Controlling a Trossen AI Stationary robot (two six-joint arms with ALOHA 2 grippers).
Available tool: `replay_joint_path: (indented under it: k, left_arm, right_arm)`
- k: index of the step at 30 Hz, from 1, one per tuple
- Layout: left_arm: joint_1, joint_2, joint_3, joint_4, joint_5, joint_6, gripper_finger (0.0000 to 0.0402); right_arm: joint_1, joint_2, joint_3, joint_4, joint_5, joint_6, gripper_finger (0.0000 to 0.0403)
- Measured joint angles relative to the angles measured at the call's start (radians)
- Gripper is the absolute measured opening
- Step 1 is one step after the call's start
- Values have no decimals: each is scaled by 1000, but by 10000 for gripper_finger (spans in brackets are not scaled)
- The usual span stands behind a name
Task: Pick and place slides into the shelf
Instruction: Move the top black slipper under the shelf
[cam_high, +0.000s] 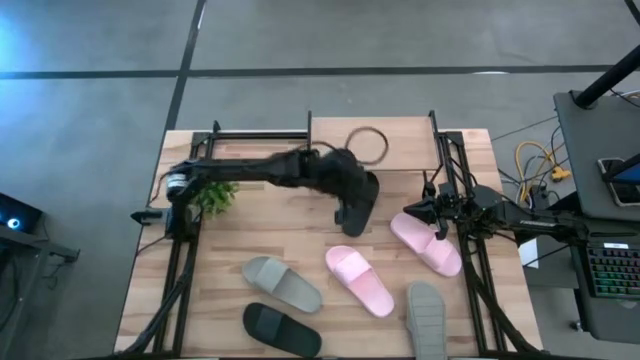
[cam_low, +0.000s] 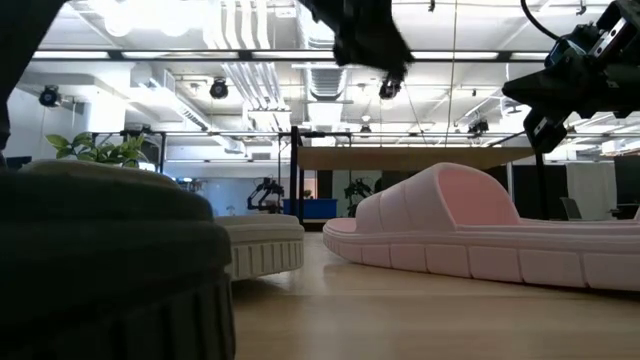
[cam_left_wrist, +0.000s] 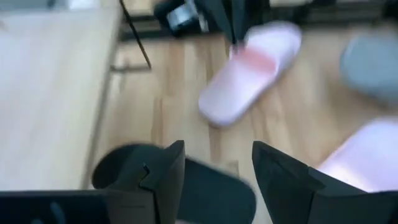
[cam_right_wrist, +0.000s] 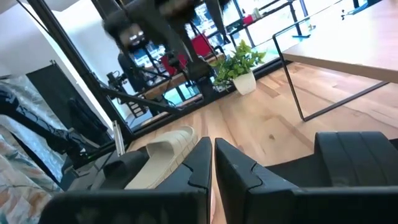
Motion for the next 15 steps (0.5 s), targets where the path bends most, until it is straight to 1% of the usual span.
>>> replay_joint_path:
  k: [5, 9, 11, 13, 15]
  left_arm:
    - [13, -133, -3, 6, 8, -66, 173]
    - [12, -228, -11, 2, 10, -84, 173]
    - [11, -261, -12, -17, 11, -85, 173]
    - [12, -297, -12, -44, 10, -85, 173]
    - [12, -322, -17, -55, 7, -87, 173]
  right_arm:
    - [0, 1, 0, 1, 0, -4, 13]
    - [0, 0, 0, 8, 1, -202, 13]
    - [0, 0, 0, 8, 0, -271, 13]
    - [0, 1, 0, 5, 0, -295, 13]
    - [0, 1, 0, 3, 0, -286, 13]
